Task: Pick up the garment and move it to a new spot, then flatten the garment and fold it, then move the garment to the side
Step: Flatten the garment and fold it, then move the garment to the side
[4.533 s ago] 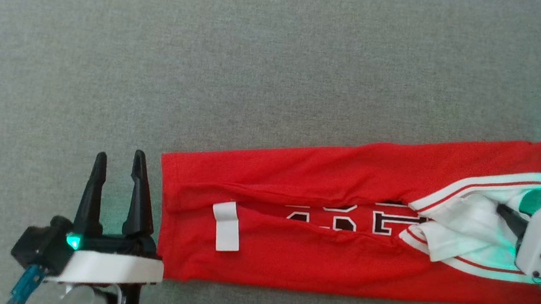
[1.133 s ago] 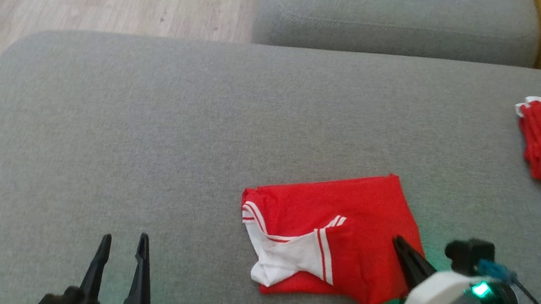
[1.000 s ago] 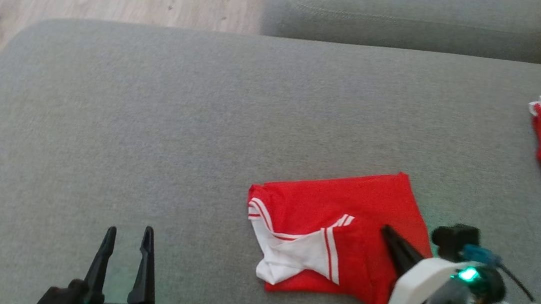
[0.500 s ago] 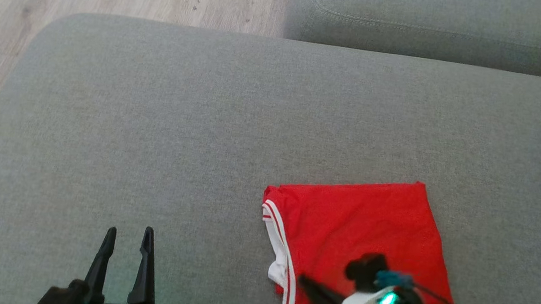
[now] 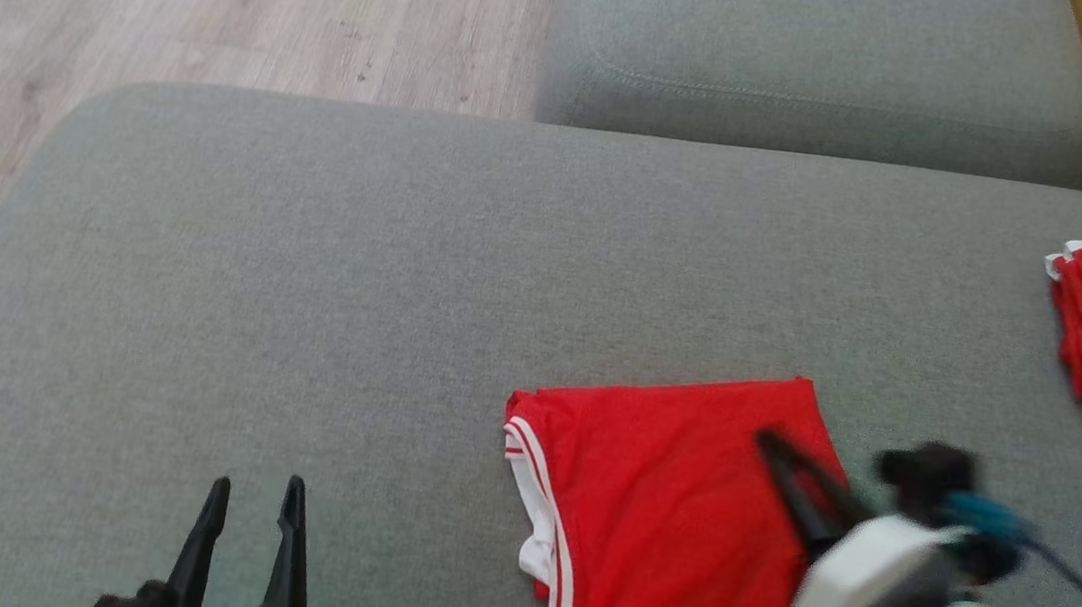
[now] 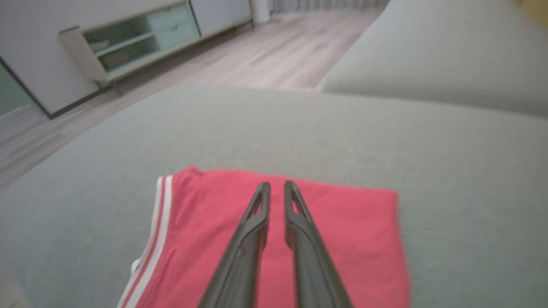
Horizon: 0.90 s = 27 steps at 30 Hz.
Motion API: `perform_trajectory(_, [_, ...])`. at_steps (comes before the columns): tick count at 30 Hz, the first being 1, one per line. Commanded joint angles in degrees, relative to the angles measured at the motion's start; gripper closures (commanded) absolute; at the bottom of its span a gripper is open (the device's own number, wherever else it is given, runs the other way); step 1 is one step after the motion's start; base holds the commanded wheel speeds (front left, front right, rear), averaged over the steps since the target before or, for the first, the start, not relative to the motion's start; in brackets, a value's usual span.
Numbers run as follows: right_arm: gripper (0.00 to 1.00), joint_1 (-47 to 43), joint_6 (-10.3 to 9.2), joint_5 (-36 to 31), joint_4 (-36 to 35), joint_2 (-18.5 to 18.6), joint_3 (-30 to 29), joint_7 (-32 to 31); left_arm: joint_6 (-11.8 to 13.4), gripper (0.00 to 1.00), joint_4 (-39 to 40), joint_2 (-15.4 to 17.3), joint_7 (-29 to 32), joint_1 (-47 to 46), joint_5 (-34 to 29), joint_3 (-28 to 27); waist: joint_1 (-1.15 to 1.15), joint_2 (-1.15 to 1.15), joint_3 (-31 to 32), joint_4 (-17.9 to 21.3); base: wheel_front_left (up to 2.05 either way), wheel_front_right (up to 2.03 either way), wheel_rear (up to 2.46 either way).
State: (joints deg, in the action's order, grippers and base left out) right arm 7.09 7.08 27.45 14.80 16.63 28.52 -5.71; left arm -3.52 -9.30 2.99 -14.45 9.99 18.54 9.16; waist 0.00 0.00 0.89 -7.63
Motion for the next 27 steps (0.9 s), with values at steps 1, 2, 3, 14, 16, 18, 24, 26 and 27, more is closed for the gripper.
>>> perform_trajectory(1, [0.06,-0.5,0.41,-1.4,-2.8,1.0,-1.9,2.3,0.0,0.0,1.6,-0.1,-0.5,-1.0,-0.7,-1.8,0.0,0.0,0.4,0.4,0.0,0.0,0.0])
perform_trajectory(2, [0.0,-1.4,0.41,-1.9,-2.9,0.8,-4.7,3.6,-0.1,0.0,1.4,-0.1,-0.5,-0.9,-1.0,-1.7,0.0,0.0,0.6,0.5,0.0,0.0,0.0])
perform_trajectory(3, [0.0,-2.2,0.41,-3.2,-3.0,0.8,-7.1,4.8,-0.2,0.0,1.1,-0.1,-0.5,-0.8,-1.3,-1.7,0.0,0.0,0.7,0.6,0.0,0.0,0.0])
perform_trajectory(14, [0.0,-13.3,0.41,-12.7,-1.7,-6.3,-24.5,17.7,-2.1,0.0,-3.1,-0.1,-0.5,-1.3,-4.1,-2.2,0.0,0.0,2.2,0.6,0.0,0.0,0.0])
perform_trajectory(16, [0.0,-14.5,0.41,-13.7,-1.2,-8.1,-25.8,18.6,-2.4,0.0,-3.6,-0.1,-0.5,-1.2,-4.2,-2.3,0.0,0.0,2.3,1.0,0.0,0.0,0.0])
perform_trajectory(18, [0.0,-15.2,0.41,-14.6,-0.4,-9.1,-26.6,19.2,-2.7,0.0,-4.3,-0.1,-0.5,-1.3,-4.5,-2.1,0.0,0.0,2.3,1.4,0.0,0.0,0.0])
perform_trajectory(24, [0.0,-14.5,0.41,-16.7,2.4,-10.2,-28.5,20.4,-3.3,0.0,-5.9,0.0,-0.5,-2.7,-5.2,-2.3,0.0,0.0,2.3,2.1,0.0,0.0,0.0])
perform_trajectory(26, [0.0,-13.9,0.41,-16.9,3.0,-10.5,-29.2,20.5,-3.5,0.0,-6.5,0.2,-0.5,-3.3,-5.4,-2.4,0.0,0.0,2.3,2.1,0.0,0.0,0.0])
perform_trajectory(27, [0.0,-13.7,0.41,-16.9,3.3,-10.6,-29.3,20.6,-3.5,0.0,-6.8,0.4,-0.5,-3.5,-5.5,-2.4,0.0,0.0,2.3,2.1,0.0,0.0,0.0])
